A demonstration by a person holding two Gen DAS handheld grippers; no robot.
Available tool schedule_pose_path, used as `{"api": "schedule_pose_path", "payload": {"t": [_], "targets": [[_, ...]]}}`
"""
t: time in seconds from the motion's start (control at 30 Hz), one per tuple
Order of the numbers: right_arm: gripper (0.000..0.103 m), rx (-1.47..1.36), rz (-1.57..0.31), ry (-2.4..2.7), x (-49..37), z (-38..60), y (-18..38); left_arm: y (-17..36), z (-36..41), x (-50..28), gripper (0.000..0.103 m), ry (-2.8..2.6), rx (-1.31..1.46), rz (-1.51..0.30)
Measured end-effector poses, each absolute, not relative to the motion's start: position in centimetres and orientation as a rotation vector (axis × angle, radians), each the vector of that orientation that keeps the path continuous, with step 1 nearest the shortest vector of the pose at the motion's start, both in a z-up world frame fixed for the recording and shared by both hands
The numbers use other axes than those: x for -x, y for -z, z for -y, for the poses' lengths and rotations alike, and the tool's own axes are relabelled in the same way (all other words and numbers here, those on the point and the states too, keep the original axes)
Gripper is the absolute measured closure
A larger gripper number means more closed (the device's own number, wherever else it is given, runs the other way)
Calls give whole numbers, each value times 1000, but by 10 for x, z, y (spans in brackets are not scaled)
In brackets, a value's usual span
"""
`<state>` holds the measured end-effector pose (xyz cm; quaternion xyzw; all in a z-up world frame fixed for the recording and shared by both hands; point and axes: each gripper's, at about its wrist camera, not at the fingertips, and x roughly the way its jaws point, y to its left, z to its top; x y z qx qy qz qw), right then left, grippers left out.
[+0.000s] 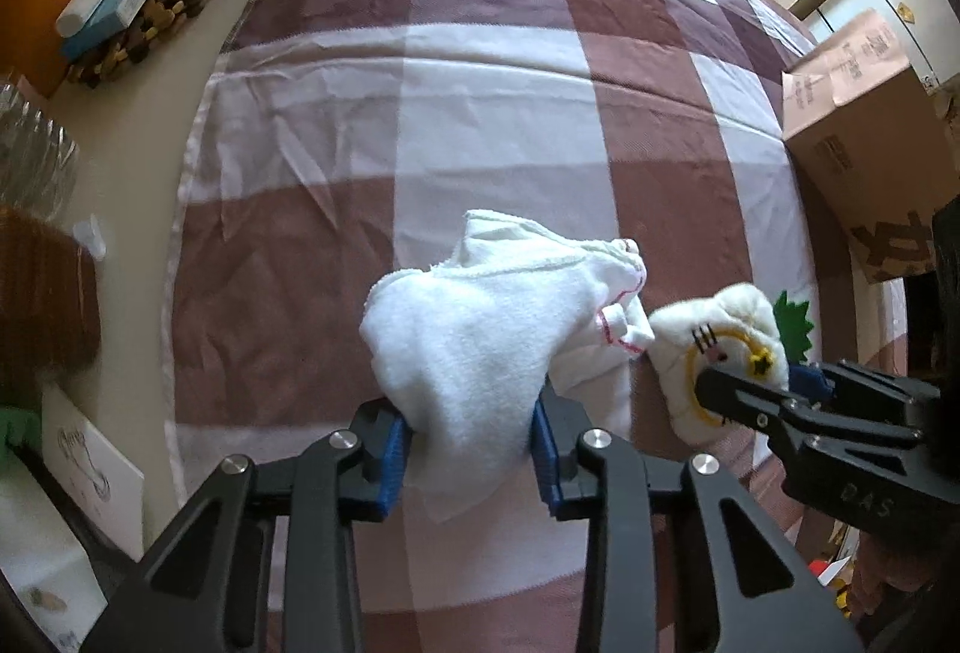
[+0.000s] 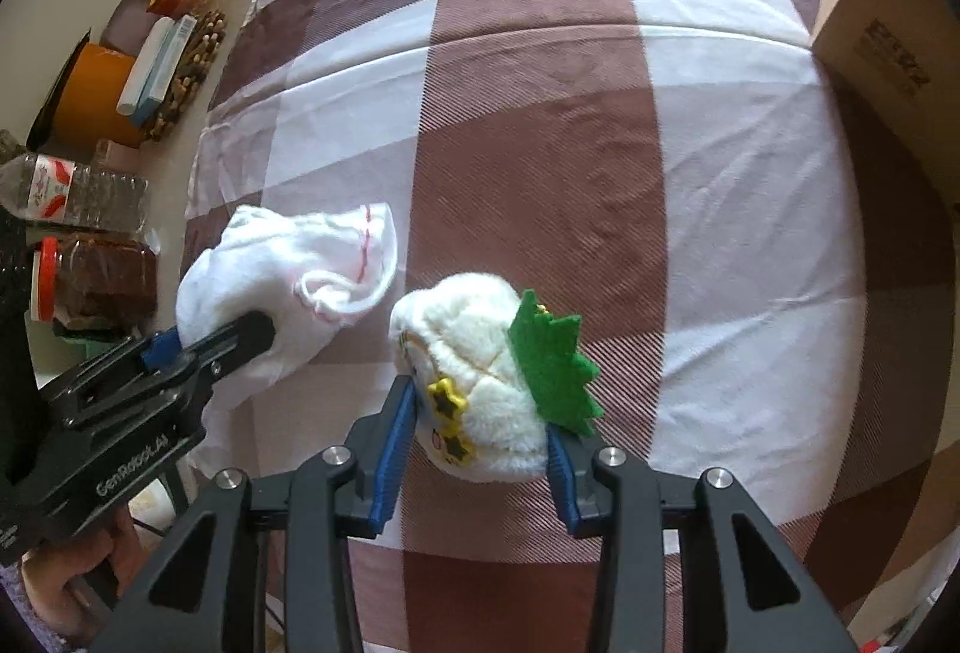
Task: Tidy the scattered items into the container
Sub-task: 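Lift the cloth bag and plush toy and carry them toward the cardboard box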
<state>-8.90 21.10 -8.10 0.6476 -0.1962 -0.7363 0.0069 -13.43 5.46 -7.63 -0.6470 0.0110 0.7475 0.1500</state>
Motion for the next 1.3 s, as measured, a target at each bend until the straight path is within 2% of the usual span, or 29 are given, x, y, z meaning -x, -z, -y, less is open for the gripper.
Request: {"api": "schedule_pose_path", "payload": {"t": [0.3,0.73,1.3], "targets": [[65,-2013,687,2353,56,-225,70,60,-56,103,68,-2175,1854,-62],[65,-1903,586,2454,22,-223,19,26,-85,83,68,-2214,1779,-172],[65,-1862,690,2592,-21,-262,-11,6,-146,67,68,-2142,1670,-331]]}}
